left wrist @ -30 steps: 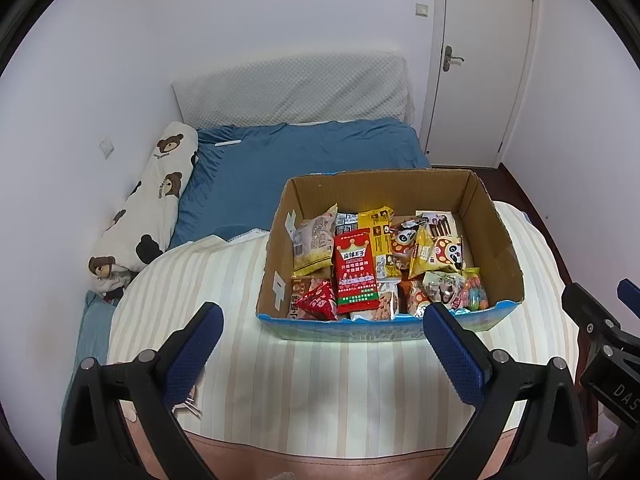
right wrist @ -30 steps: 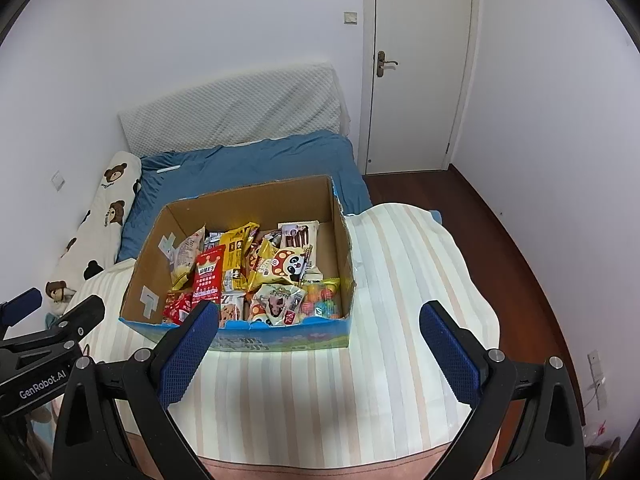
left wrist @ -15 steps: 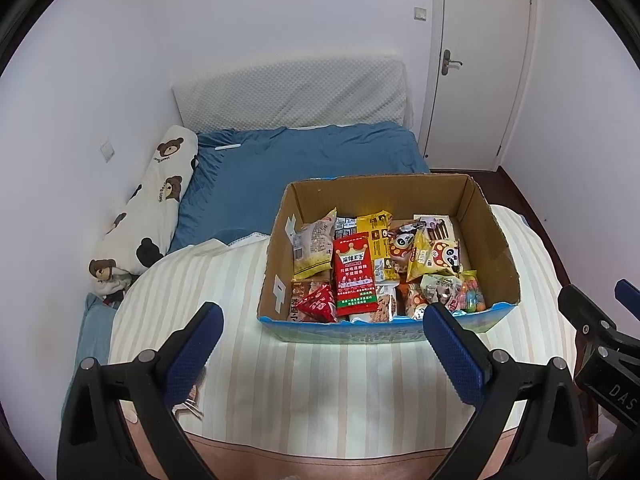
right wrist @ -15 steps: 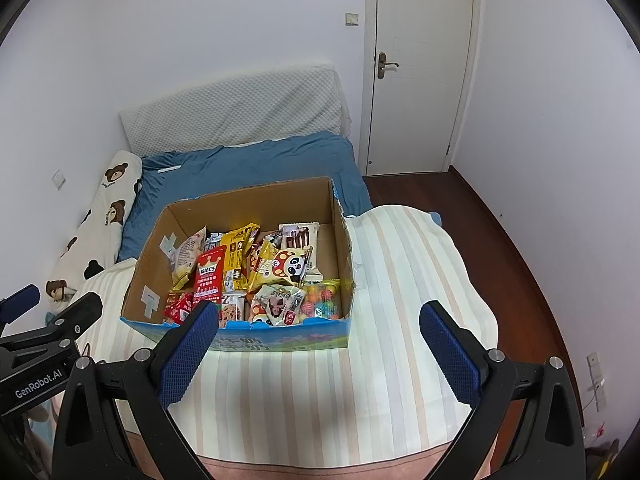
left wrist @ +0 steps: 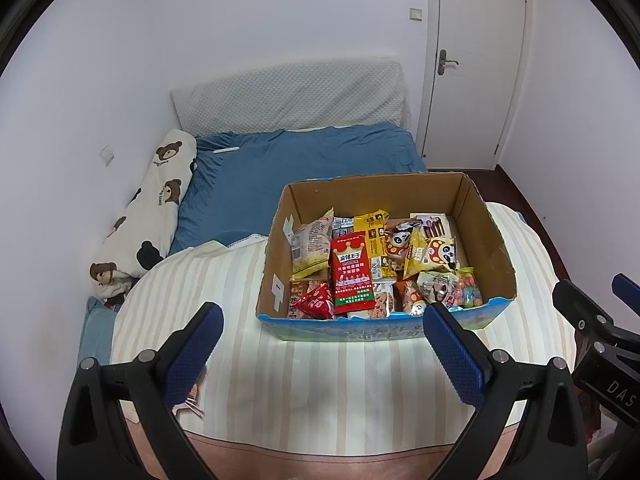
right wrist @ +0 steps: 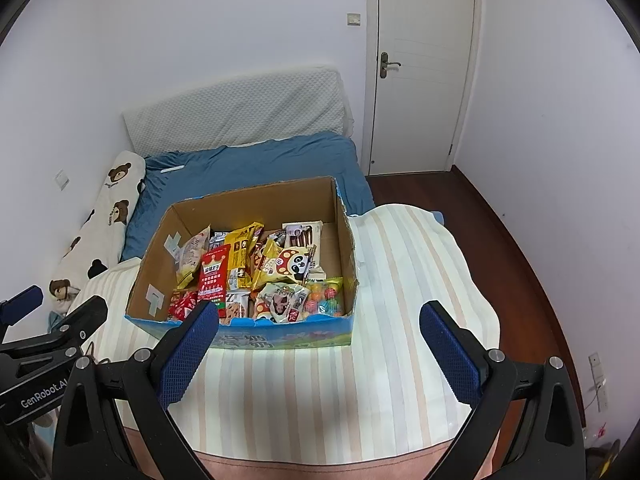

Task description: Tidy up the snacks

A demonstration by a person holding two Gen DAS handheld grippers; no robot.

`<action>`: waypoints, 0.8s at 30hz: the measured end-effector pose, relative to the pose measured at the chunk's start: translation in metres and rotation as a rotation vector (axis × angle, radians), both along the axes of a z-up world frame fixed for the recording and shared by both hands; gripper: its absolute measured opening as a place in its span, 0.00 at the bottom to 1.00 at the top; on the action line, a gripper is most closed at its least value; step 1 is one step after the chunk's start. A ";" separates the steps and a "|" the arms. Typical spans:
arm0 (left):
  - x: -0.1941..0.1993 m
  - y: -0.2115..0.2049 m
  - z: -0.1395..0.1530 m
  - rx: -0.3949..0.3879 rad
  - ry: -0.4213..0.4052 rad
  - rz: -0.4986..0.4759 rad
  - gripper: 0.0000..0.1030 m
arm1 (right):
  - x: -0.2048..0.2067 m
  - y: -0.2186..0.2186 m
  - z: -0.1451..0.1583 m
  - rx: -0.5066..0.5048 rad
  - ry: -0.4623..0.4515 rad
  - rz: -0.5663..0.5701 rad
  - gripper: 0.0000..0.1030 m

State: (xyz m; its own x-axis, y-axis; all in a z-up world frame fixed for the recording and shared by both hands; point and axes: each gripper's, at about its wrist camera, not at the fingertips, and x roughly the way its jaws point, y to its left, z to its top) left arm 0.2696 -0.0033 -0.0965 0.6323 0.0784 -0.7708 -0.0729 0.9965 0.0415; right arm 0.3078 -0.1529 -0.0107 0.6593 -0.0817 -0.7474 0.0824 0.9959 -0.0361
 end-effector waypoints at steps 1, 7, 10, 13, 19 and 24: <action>0.000 0.000 0.000 0.003 -0.002 0.000 0.99 | 0.000 0.000 0.000 0.000 0.001 0.001 0.99; -0.001 -0.001 0.000 0.007 -0.004 0.000 0.99 | -0.002 0.000 0.000 0.001 0.003 0.001 0.99; -0.002 -0.001 0.000 0.008 -0.004 -0.002 0.99 | -0.003 0.001 0.002 -0.001 0.004 0.006 0.99; -0.002 -0.001 0.000 0.008 -0.004 -0.003 0.99 | -0.003 0.000 0.002 0.004 0.006 0.012 0.99; -0.002 -0.001 0.000 0.009 -0.006 -0.002 0.99 | -0.003 0.001 0.003 0.011 0.014 0.028 0.99; -0.003 -0.001 0.000 0.011 -0.008 -0.001 0.99 | -0.001 0.000 0.002 0.018 0.023 0.036 0.99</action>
